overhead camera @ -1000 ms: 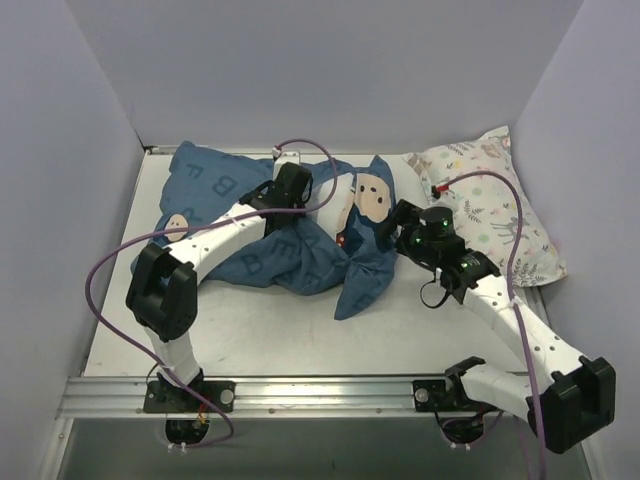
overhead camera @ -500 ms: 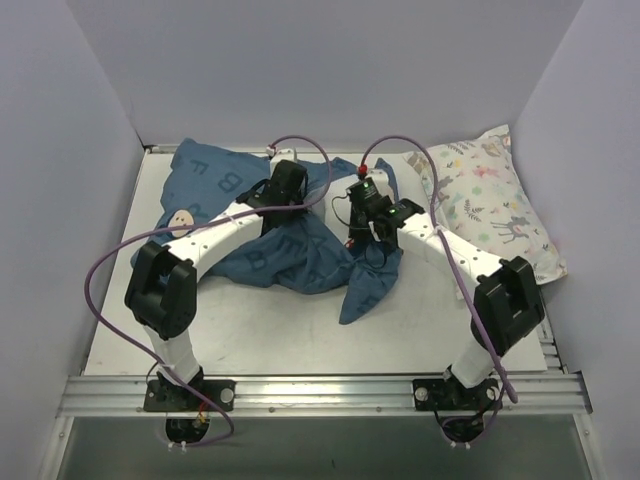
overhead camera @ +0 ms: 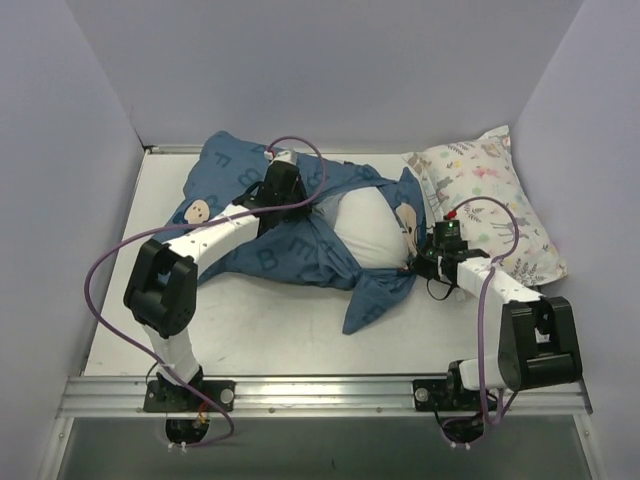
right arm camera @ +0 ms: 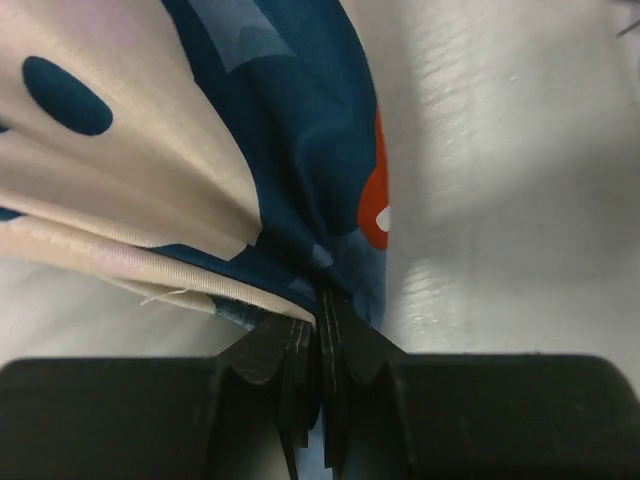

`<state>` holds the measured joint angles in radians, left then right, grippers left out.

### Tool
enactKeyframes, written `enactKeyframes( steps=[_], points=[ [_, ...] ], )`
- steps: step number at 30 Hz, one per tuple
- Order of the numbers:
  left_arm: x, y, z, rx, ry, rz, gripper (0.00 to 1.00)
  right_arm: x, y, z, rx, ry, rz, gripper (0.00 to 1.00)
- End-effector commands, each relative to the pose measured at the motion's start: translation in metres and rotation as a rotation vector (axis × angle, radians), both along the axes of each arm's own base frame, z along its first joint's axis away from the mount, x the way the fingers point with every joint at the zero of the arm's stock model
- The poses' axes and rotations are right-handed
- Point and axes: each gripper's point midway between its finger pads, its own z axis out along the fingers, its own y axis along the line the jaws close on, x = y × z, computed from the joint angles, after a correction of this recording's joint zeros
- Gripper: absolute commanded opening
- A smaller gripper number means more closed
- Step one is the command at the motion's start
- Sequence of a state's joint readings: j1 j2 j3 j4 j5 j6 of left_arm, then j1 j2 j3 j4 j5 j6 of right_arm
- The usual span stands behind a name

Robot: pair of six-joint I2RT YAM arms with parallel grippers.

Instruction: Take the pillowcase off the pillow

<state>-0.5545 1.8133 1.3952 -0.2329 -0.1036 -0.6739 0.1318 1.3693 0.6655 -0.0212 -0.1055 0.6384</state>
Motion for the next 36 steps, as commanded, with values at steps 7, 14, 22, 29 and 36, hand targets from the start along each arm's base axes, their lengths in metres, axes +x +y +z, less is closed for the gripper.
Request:
enactKeyframes(
  steps=[7, 14, 22, 29, 36],
  points=[
    [-0.015, 0.059, -0.064, 0.194, 0.153, 0.039, 0.0, -0.013, 0.024, -0.051, 0.098, 0.164, -0.004, 0.29],
    [-0.021, 0.024, -0.013, 0.278, 0.034, -0.091, 0.0, 0.018, 0.097, -0.005, 0.365, -0.044, 0.168, 0.3],
    [-0.022, 0.01, 0.06, 0.368, -0.114, -0.163, 0.16, 0.052, 0.138, 0.096, 0.713, -0.375, 0.225, 0.23],
    [-0.028, 0.006, 0.109, 0.369, -0.198, -0.205, 0.34, 0.063, 0.153, 0.15, 0.825, -0.484, 0.273, 0.21],
    [-0.045, -0.007, 0.161, 0.371, -0.302, -0.251, 0.54, 0.069, 0.165, 0.165, 0.827, -0.499, 0.299, 0.21]
  ],
)
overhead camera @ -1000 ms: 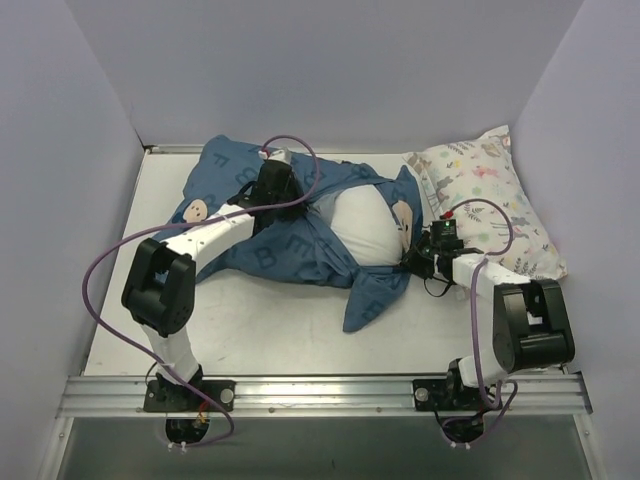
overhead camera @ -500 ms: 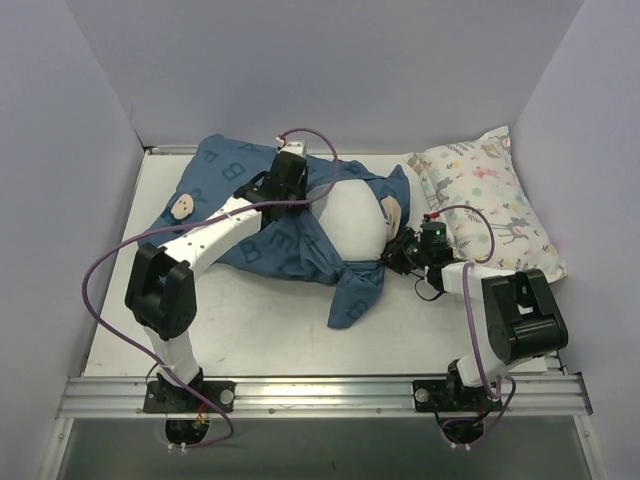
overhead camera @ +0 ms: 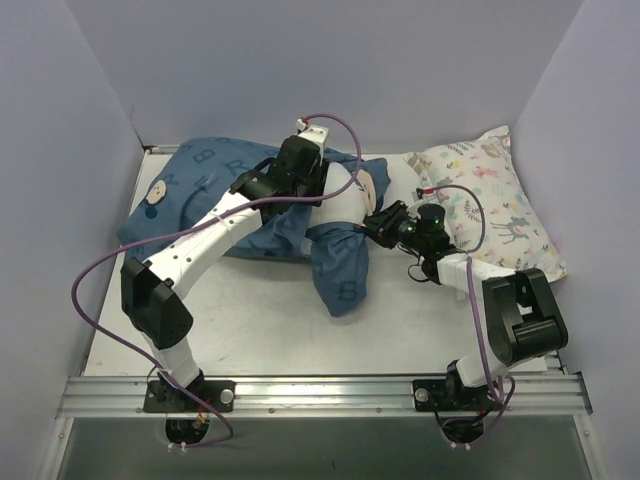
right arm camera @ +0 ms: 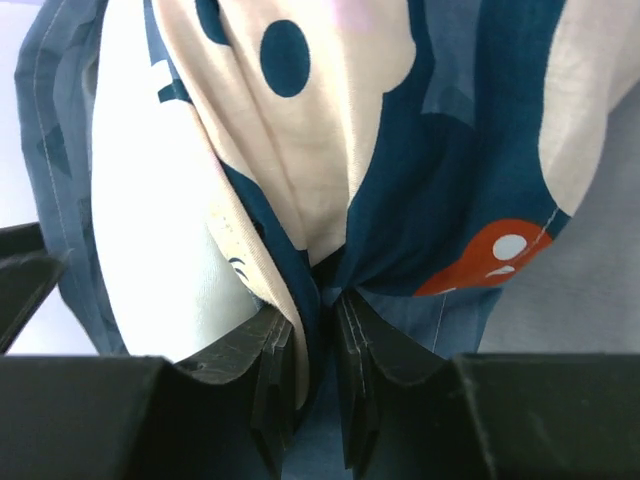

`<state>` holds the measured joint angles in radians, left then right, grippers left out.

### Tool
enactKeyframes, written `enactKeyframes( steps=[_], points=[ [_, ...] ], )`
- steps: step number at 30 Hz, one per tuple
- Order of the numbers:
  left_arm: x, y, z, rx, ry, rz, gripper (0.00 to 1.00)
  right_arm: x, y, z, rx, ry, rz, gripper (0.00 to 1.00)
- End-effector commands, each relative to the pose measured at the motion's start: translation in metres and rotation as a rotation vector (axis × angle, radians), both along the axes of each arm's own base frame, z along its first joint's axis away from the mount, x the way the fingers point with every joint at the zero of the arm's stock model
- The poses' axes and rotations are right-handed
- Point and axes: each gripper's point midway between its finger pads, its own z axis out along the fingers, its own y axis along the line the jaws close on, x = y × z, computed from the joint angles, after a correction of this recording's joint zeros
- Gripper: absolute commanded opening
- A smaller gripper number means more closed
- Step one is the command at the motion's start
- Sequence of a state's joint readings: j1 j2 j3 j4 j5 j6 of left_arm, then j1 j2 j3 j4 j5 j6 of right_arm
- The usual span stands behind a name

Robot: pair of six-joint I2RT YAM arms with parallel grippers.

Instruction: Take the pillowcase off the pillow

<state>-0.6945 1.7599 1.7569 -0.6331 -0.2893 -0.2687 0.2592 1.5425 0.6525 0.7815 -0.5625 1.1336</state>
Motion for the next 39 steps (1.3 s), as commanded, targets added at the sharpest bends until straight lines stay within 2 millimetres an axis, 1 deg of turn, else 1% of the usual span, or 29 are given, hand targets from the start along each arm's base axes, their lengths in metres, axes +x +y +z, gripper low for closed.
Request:
enactKeyframes(
  steps=[1, 2, 3, 4, 5, 6, 7, 8, 9, 10, 12, 13, 15, 16, 19, 24, 26, 27, 28, 29, 30, 32, 33, 34, 35, 36, 37, 38, 39],
  points=[
    [-0.019, -0.008, 0.061, -0.031, -0.104, -0.072, 0.62, 0.006, 0.018, 0.066, 0.083, -0.185, 0.062, 0.2],
    [-0.023, -0.014, 0.062, -0.025, -0.107, -0.09, 0.7, 0.006, 0.02, 0.065, 0.078, -0.181, 0.064, 0.2],
    [-0.032, -0.026, 0.067, -0.016, -0.123, -0.12, 0.83, 0.006, 0.02, 0.064, 0.071, -0.179, 0.066, 0.2],
    [-0.035, -0.032, 0.063, 0.009, -0.118, -0.129, 0.88, 0.006, 0.023, 0.063, 0.069, -0.178, 0.071, 0.2],
    [-0.036, -0.035, 0.069, 0.018, -0.139, -0.12, 0.92, 0.006, 0.023, 0.06, 0.061, -0.174, 0.069, 0.2],
    [-0.039, -0.041, 0.068, 0.027, -0.141, -0.127, 0.94, 0.005, 0.024, 0.06, 0.061, -0.174, 0.071, 0.19],
    [-0.044, -0.053, 0.058, 0.044, -0.123, -0.148, 0.97, 0.005, 0.024, 0.058, 0.059, -0.169, 0.071, 0.19],
    [-0.045, -0.059, 0.062, 0.045, -0.132, -0.145, 0.97, 0.005, 0.025, 0.056, 0.057, -0.166, 0.071, 0.19],
    [-0.045, -0.063, 0.057, 0.056, -0.125, -0.141, 0.97, 0.005, 0.025, 0.053, 0.055, -0.159, 0.068, 0.19],
    [-0.045, -0.069, 0.042, 0.096, -0.103, -0.135, 0.97, 0.004, 0.025, 0.052, 0.055, -0.159, 0.068, 0.18],
    [-0.036, -0.068, 0.033, 0.13, -0.099, -0.085, 0.98, 0.003, 0.025, 0.049, 0.053, -0.155, 0.067, 0.18],
    [-0.031, -0.07, 0.016, 0.162, -0.077, -0.066, 0.97, 0.002, 0.025, 0.049, 0.052, -0.156, 0.065, 0.17],
    [-0.023, -0.074, 0.003, 0.185, -0.061, -0.068, 0.97, 0.0, 0.024, 0.046, 0.048, -0.153, 0.068, 0.17],
    [-0.021, -0.075, -0.016, 0.221, -0.022, -0.072, 0.97, 0.0, 0.023, 0.045, 0.045, -0.149, 0.064, 0.17],
    [-0.022, -0.075, -0.044, 0.264, 0.033, -0.075, 0.98, -0.002, 0.021, 0.039, 0.02, -0.141, 0.06, 0.17],
    [-0.016, -0.064, -0.072, 0.316, 0.081, -0.05, 0.97, -0.002, 0.02, 0.036, 0.012, -0.139, 0.057, 0.16],
    [-0.01, -0.06, -0.083, 0.338, 0.096, -0.032, 0.86, -0.003, 0.021, 0.036, 0.006, -0.136, 0.059, 0.16],
    [-0.005, -0.053, -0.086, 0.341, 0.112, -0.014, 0.48, -0.004, 0.021, 0.039, 0.002, -0.144, 0.059, 0.16],
    [-0.003, -0.05, -0.092, 0.352, 0.123, -0.007, 0.29, -0.004, 0.02, 0.04, -0.008, -0.148, 0.06, 0.16],
    [0.0, -0.051, -0.093, 0.342, 0.13, -0.01, 0.15, -0.006, 0.019, 0.034, -0.039, -0.136, 0.06, 0.16],
    [0.001, -0.05, -0.092, 0.334, 0.136, -0.012, 0.03, -0.008, 0.018, 0.038, -0.057, -0.149, 0.063, 0.17],
    [0.008, -0.046, -0.086, 0.309, 0.133, 0.003, 0.0, -0.015, 0.019, 0.031, -0.129, -0.137, 0.086, 0.19],
    [0.011, -0.05, -0.074, 0.277, 0.116, -0.003, 0.0, -0.017, 0.019, 0.035, -0.154, -0.151, 0.081, 0.21],
    [0.016, -0.049, -0.067, 0.261, 0.107, 0.001, 0.0, -0.027, 0.023, 0.027, -0.189, -0.117, 0.106, 0.23],
    [0.023, -0.054, -0.046, 0.217, 0.069, 0.006, 0.0, -0.032, 0.027, 0.028, -0.232, -0.148, 0.134, 0.24],
    [0.026, -0.056, -0.041, 0.199, 0.071, 0.005, 0.0, -0.034, 0.026, 0.028, -0.271, -0.158, 0.123, 0.27],
    [0.035, -0.05, -0.034, 0.179, 0.067, 0.021, 0.0, -0.043, 0.025, 0.02, -0.316, -0.133, 0.141, 0.29],
    [0.041, -0.05, -0.023, 0.15, 0.056, 0.029, 0.0, -0.055, 0.035, 0.016, -0.345, -0.141, 0.175, 0.31],
    [0.048, -0.053, -0.011, 0.113, 0.046, 0.032, 0.0, -0.059, 0.034, 0.013, -0.384, -0.152, 0.18, 0.33]
  ],
)
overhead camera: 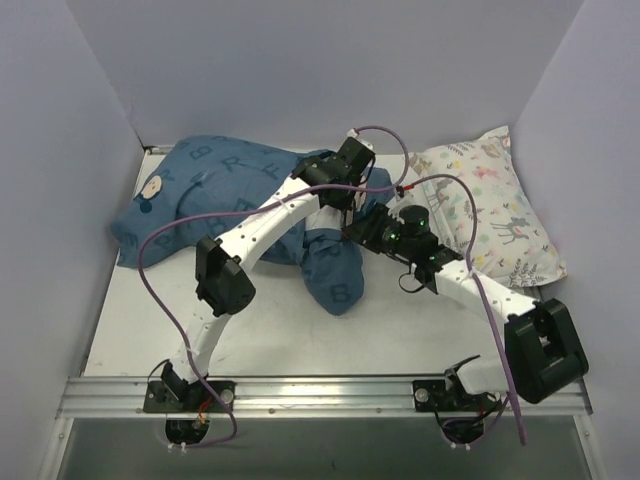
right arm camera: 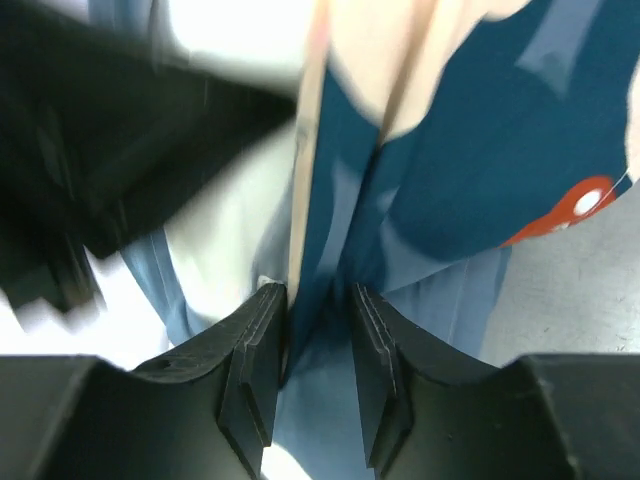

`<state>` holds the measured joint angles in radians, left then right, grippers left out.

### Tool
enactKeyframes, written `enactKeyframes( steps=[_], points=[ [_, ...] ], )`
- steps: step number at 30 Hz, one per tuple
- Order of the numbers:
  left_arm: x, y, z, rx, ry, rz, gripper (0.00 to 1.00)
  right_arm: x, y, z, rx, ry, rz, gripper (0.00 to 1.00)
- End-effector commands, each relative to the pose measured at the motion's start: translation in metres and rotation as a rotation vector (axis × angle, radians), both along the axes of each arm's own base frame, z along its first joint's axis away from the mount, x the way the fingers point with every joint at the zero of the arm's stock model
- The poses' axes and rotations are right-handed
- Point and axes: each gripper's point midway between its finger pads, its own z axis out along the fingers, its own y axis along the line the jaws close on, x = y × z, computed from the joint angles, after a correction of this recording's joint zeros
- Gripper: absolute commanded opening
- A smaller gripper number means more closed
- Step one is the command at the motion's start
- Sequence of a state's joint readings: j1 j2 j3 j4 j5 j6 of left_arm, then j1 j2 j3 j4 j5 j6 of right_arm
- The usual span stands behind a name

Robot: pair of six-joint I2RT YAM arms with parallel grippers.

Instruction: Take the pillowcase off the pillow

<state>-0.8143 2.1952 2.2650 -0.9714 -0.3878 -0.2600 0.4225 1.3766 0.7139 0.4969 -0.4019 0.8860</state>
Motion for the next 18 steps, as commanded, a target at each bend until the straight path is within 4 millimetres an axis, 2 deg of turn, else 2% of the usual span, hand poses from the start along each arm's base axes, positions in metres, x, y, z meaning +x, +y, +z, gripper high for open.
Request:
enactKeyframes(
  steps=[1, 3, 5, 6, 8, 9, 10, 15, 17, 18],
  points=[
    [0.053, 0.021, 0.062, -0.149, -0.115, 0.099, 0.0, -0.034, 0.009, -0.011, -0.162, -0.013, 0.094, 0.33],
    [0.06, 0.025, 0.076, -0.198, -0.121, 0.116, 0.0, -0.047, 0.013, -0.024, -0.184, 0.015, 0.113, 0.28],
    [0.067, 0.037, 0.079, -0.235, -0.105, 0.138, 0.0, -0.056, 0.014, -0.038, -0.208, 0.037, 0.118, 0.22],
    [0.068, 0.041, 0.089, -0.264, -0.116, 0.15, 0.0, -0.06, 0.011, -0.047, -0.226, 0.053, 0.116, 0.19],
    [0.07, 0.048, 0.093, -0.285, -0.117, 0.161, 0.0, -0.065, 0.009, -0.064, -0.26, 0.084, 0.11, 0.13],
    [0.067, 0.051, 0.105, -0.306, -0.133, 0.162, 0.0, -0.069, 0.009, -0.069, -0.27, 0.097, 0.111, 0.08],
    [0.066, 0.052, 0.108, -0.323, -0.128, 0.156, 0.0, -0.073, 0.007, -0.079, -0.28, 0.126, 0.104, 0.07],
    [0.059, 0.057, 0.148, -0.472, -0.13, 0.125, 0.0, -0.069, -0.003, -0.114, -0.336, 0.214, 0.031, 0.01],
    [0.054, 0.059, 0.151, -0.478, -0.123, 0.118, 0.0, -0.064, -0.004, -0.115, -0.329, 0.219, 0.009, 0.0],
    [0.048, 0.06, 0.16, -0.49, -0.128, 0.104, 0.0, -0.061, -0.002, -0.11, -0.319, 0.2, 0.005, 0.04]
  ],
)
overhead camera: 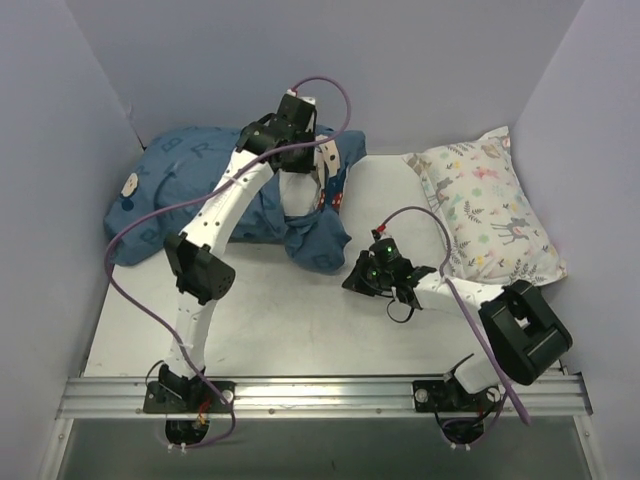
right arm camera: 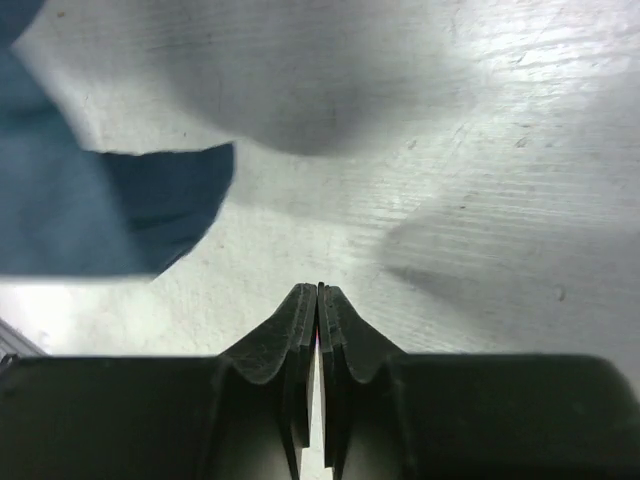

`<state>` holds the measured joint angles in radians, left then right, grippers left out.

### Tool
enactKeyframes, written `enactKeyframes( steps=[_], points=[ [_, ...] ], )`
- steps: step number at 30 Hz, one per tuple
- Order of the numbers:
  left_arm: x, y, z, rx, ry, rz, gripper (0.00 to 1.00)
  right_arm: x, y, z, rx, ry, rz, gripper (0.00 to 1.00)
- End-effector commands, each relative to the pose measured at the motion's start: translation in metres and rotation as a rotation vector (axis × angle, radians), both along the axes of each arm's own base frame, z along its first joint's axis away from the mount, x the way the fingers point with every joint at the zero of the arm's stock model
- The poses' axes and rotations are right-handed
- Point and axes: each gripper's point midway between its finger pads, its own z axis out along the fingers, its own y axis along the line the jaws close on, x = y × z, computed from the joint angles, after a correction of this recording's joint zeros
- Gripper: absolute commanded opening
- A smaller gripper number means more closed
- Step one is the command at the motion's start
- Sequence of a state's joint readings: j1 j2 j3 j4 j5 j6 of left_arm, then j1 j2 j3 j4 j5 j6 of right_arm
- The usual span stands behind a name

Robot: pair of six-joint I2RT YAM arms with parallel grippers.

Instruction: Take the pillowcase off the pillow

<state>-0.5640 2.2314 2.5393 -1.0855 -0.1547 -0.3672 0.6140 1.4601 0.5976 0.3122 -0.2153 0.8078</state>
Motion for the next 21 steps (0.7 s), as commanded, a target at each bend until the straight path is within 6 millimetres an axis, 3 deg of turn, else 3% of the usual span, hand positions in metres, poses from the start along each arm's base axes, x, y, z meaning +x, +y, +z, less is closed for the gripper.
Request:
enactKeyframes(
  steps=[1, 3, 4, 5, 6, 7, 12, 17, 19, 21],
  points=[
    [-0.019, -0.004, 0.102, -0.193, -0.187, -0.039, 0.0, 0.017, 0.001, 0.016, 0.018, -0.07, -0.058, 0.07],
    [-0.022, -0.001, 0.094, -0.176, -0.17, -0.035, 0.0, 0.025, 0.009, 0.042, 0.043, -0.125, -0.052, 0.19],
    [-0.022, 0.0, 0.091, -0.169, -0.165, -0.034, 0.0, 0.019, 0.011, 0.046, 0.024, -0.124, -0.039, 0.21],
    [-0.021, 0.0, 0.09, -0.168, -0.165, -0.033, 0.0, 0.023, 0.015, 0.073, 0.049, -0.179, -0.038, 0.22],
    [-0.021, 0.0, 0.084, -0.161, -0.155, -0.034, 0.0, 0.02, 0.017, 0.084, 0.043, -0.21, -0.025, 0.24],
    [-0.021, -0.002, 0.082, -0.165, -0.151, -0.041, 0.0, 0.02, 0.009, 0.09, 0.003, -0.229, -0.053, 0.26],
    [-0.022, -0.011, 0.079, -0.176, -0.144, -0.055, 0.0, 0.023, 0.009, 0.166, 0.057, -0.365, -0.104, 0.41],
    [-0.025, -0.016, 0.074, -0.171, -0.138, -0.062, 0.0, 0.041, 0.025, 0.193, 0.008, -0.37, -0.086, 0.46],
    [-0.027, -0.018, 0.07, -0.164, -0.131, -0.065, 0.0, 0.046, 0.035, 0.21, 0.0, -0.395, -0.084, 0.55],
    [-0.028, -0.017, 0.067, -0.163, -0.13, -0.063, 0.0, 0.056, 0.041, 0.206, -0.038, -0.393, -0.088, 0.61]
  ],
)
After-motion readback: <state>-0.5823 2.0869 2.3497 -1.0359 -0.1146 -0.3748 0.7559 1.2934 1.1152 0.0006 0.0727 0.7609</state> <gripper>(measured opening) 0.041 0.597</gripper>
